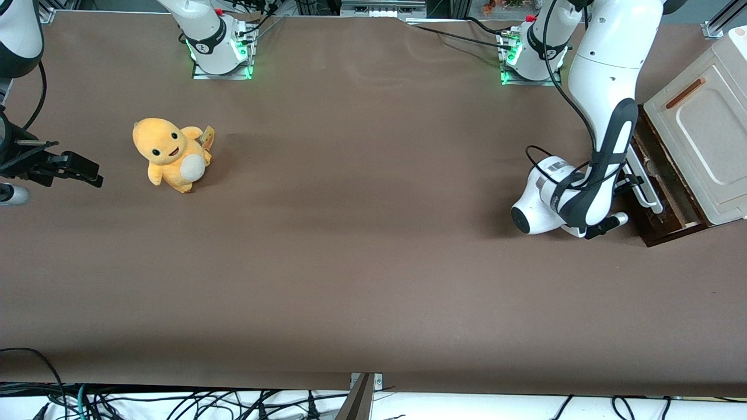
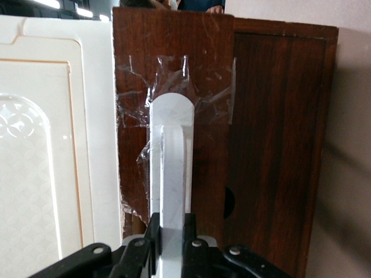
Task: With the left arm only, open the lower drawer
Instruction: 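Pull the gripped handle outward to slide the lower drawer open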
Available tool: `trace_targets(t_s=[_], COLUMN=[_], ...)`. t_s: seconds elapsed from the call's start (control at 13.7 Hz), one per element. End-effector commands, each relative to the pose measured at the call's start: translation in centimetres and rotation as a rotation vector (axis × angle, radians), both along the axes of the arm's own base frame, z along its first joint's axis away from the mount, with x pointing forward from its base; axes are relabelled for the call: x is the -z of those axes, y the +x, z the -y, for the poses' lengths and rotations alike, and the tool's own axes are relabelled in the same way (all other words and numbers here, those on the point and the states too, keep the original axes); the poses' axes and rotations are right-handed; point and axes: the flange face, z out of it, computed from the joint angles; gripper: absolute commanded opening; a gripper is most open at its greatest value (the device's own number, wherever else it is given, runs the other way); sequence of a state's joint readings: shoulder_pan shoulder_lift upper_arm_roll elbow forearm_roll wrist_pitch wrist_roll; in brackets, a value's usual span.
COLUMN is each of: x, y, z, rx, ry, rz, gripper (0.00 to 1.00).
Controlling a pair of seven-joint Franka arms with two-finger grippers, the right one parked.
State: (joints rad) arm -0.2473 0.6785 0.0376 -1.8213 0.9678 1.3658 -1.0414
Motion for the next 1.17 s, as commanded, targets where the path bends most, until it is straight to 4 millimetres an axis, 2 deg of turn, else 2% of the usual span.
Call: trace_targets(t_s=[0.0,1.09], x=[-2.0,-2.3], y=[-0.4,-0.9], z=[2.6,3.6], rx=[-0.057,-0.07], ry=[0.023,0.016], rz=[0.001,-0.011], gripper=[0.09,0.09])
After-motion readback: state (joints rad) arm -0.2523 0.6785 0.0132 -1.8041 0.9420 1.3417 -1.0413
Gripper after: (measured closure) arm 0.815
